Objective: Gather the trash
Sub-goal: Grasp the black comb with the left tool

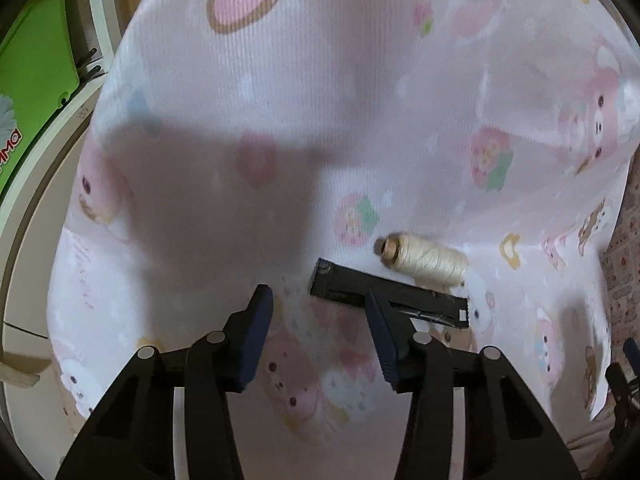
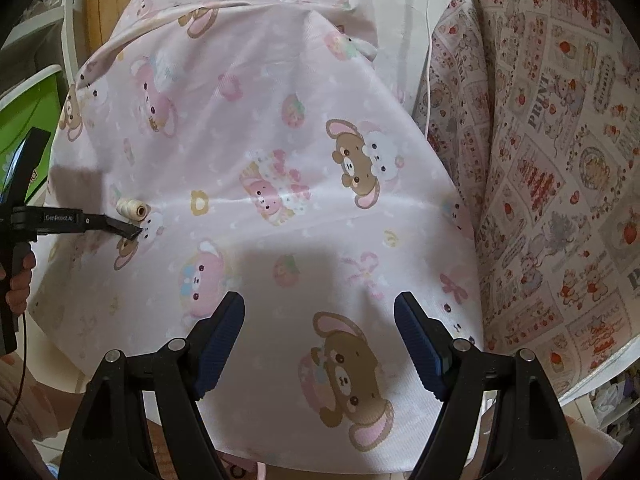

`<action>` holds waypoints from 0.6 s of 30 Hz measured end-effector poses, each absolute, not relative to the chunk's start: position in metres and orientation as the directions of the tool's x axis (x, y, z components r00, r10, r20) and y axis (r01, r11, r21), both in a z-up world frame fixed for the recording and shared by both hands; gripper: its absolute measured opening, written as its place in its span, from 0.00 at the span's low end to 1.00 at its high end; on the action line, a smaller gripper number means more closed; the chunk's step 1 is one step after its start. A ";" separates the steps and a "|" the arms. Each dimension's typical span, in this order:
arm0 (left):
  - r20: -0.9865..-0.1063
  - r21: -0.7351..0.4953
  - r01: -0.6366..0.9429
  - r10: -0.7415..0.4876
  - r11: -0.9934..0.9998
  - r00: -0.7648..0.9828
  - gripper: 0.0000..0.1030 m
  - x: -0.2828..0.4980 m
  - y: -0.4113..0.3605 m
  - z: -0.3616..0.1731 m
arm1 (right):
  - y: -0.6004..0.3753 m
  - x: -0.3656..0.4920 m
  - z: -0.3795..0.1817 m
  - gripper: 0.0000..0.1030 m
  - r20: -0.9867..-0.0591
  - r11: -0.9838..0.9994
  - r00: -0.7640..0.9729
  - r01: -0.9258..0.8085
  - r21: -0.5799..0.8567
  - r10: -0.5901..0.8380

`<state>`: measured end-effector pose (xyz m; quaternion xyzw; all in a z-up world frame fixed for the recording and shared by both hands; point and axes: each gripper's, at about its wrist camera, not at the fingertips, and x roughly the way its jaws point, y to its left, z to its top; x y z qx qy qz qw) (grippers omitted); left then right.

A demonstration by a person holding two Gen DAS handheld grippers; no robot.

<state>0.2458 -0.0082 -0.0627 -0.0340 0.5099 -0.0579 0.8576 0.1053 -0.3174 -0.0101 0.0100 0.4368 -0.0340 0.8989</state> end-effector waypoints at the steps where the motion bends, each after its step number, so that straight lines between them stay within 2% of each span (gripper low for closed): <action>1: -0.867 -0.124 0.060 -0.138 0.990 0.479 0.44 0.248 -0.008 -0.062 | -0.317 0.105 -0.010 0.77 -0.784 0.997 0.618 0.070 -0.018 -0.058; 5: -0.870 -0.138 0.049 -0.144 0.989 0.471 0.44 0.262 -0.007 -0.062 | -0.317 0.103 -0.010 0.77 -0.783 0.997 0.619 0.069 -0.024 -0.061; 12: -0.888 -0.058 0.065 -0.082 0.996 0.452 0.35 0.266 -0.014 -0.065 | -0.320 0.102 -0.009 0.77 -0.782 0.996 0.620 0.083 -0.018 -0.065; 13: -0.894 -0.062 0.066 -0.085 0.996 0.441 0.31 0.264 -0.013 -0.064 | -0.321 0.102 -0.008 0.77 -0.783 0.996 0.619 0.084 -0.014 -0.063; 15: -0.907 -0.096 0.075 -0.118 0.993 0.405 0.11 0.258 -0.020 -0.063 | -0.323 0.102 -0.008 0.77 -0.784 0.996 0.618 0.087 -0.010 -0.062; 18: -0.923 -0.108 0.111 -0.141 0.988 0.358 0.07 0.243 -0.025 -0.063 | -0.323 0.101 -0.007 0.77 -0.784 0.996 0.618 0.088 -0.003 -0.057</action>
